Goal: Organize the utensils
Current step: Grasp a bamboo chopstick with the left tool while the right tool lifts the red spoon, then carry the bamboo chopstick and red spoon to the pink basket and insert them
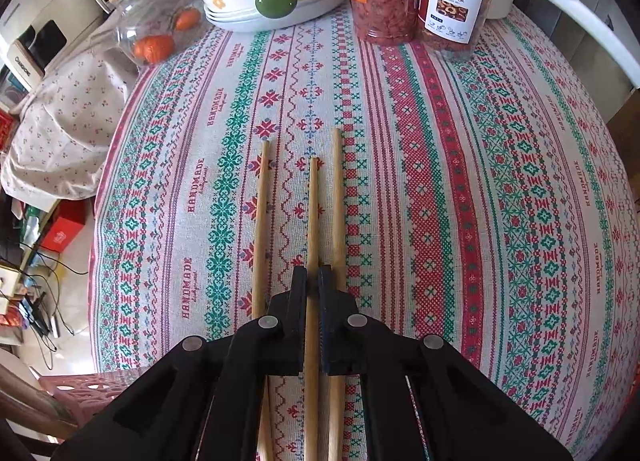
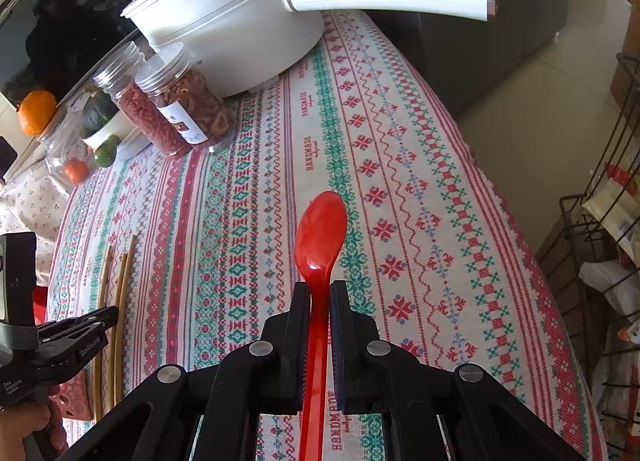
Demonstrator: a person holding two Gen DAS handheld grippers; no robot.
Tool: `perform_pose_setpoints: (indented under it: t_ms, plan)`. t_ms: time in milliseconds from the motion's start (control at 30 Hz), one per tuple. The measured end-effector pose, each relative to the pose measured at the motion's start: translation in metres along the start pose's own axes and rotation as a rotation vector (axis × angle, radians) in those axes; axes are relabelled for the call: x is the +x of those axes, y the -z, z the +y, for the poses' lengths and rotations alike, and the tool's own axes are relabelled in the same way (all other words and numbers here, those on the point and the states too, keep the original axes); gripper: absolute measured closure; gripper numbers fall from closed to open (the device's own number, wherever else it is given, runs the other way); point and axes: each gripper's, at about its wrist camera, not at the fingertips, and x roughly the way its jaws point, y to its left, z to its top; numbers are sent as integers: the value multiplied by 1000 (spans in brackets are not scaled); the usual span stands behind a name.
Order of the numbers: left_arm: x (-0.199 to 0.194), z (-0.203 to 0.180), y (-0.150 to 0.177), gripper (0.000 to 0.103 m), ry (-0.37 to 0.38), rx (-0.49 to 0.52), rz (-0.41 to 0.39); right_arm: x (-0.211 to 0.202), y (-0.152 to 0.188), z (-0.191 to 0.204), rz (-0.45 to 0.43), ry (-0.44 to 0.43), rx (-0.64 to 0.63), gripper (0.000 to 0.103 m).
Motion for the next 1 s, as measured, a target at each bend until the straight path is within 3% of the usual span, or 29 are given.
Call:
perform_pose_setpoints:
  t_ms: [200,367,700,1000]
  plan:
    - [3,2,-4,97,15,-21,38,-1,0,-3,-1,4,6,97]
    - [-8,1,9,97,115,-31,0,-10,1,-2,-21,-1,4,97]
    - [-103,-16,62,97,275,118,-241,-60,4,11,-153,-52,22,100]
    - [-188,32,107,97,386,163,-499,-96,17,42,-230,-42,-92,100]
